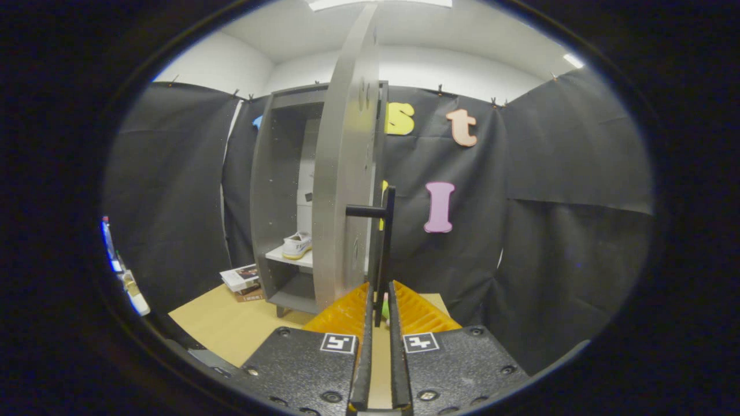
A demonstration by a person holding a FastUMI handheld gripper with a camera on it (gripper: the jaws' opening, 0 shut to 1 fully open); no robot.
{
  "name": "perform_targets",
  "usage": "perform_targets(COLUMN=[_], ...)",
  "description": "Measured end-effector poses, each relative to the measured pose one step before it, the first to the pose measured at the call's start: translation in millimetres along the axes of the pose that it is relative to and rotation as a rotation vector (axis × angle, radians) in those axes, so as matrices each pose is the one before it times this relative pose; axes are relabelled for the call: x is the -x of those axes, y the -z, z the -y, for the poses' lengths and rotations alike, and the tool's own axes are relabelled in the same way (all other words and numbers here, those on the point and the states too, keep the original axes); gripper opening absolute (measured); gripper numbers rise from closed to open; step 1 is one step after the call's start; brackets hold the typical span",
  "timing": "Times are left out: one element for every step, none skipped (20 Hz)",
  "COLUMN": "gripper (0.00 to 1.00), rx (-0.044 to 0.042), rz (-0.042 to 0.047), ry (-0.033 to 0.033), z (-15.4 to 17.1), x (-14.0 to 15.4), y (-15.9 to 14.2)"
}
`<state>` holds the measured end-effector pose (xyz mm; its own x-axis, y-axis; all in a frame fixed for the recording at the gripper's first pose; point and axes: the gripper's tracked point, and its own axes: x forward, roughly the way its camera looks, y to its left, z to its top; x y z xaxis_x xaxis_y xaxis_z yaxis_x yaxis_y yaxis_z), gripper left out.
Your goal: Open the shoe cabinet door, grab the shoes and put them into the shoe cabinet, then close the shoe cabinet door.
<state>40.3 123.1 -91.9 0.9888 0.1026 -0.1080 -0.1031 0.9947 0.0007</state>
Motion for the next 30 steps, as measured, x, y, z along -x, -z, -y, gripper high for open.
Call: perform_targets(gripper=[0.18,0.19,0.19,0.26,0.3,0.41,0.46,0.51,0.57,0.62,0.67,0.72,0.72,0.74,0.75,0.76,0.76,0.79,0.79,0.79,0.79,0.79,0.79,0.79,0.79,0.79,0.79,0.79,0.79,0.79], rx=[-0.01306,0.00603,0.01952,0.02701,0.03314,0.03432,0.03478,0.02639,0.01234,0.00467,0.00061,-0.01173,-0.01691,-0.01403,-0.01231,-0.00602,-0.00092,0.00269,-0.00078,-0.01105,-0.01867,-0.01402,-0.00748,-0.00338,-0.00182,-0.00435,-0.00729,-0.01116,-0.00938,0.00779], rz=[0.00164,0.00047,0.002,0.00085,-0.00231,-0.00453,-0.00911,-0.01432,-0.01798,-0.01468,-0.02762,-0.01978,-0.01527,-0.02009,-0.01467,-0.01807,-0.01744,-0.02037,-0.01997,-0.02716,-0.03022,-0.02325,-0.02655,-0.0246,-0.01794,-0.01833,-0.02247,-0.0315,-0.03034,-0.02169], ry=[0.01658,0.01969,0.02356,0.02054,0.02175,0.0193,0.00542,-0.01333,-0.01372,-0.01469,-0.00851,-0.01101,-0.01369,-0.01062,-0.01227,-0.01529,-0.01667,-0.01335,-0.00946,-0.01419,-0.01744,-0.01378,-0.00673,-0.00311,-0.00813,-0.00211,-0.00139,0.002,0.00526,0.02528], z=[-1.6,-1.88,1.09,-0.66,-4.13,-2.85,-7.76,-12.24,-14.88,-12.97,-10.07,-12.67,-14.63,-13.98,-13.92,-12.94,-13.12,-10.95,-9.32,-8.4,-7.78,-6.74,-5.13,-2.95,-5.5,-2.28,-1.21,0.62,2.56,5.5], x=[7.29,6.14,5.65,10.55,12.02,10.99,10.77,10.25,9.63,7.21,2.88,4.03,-0.7,-3.84,-8.44,-9.5,-12.52,-15.85,-15.92,-14.92,-16.64,-18.09,-18.51,-20.13,-20.66,-18.58,-18.67,-18.24,-18.47,-12.69], y=[0.92,2.97,6.34,6.0,6.67,7.71,11.57,10.59,11.83,9.98,10.7,9.4,7.69,8.35,10.41,8.74,9.58,8.39,11.31,11.35,14.14,10.96,10.82,7.89,8.06,5.65,6.79,6.87,5.98,1.54])
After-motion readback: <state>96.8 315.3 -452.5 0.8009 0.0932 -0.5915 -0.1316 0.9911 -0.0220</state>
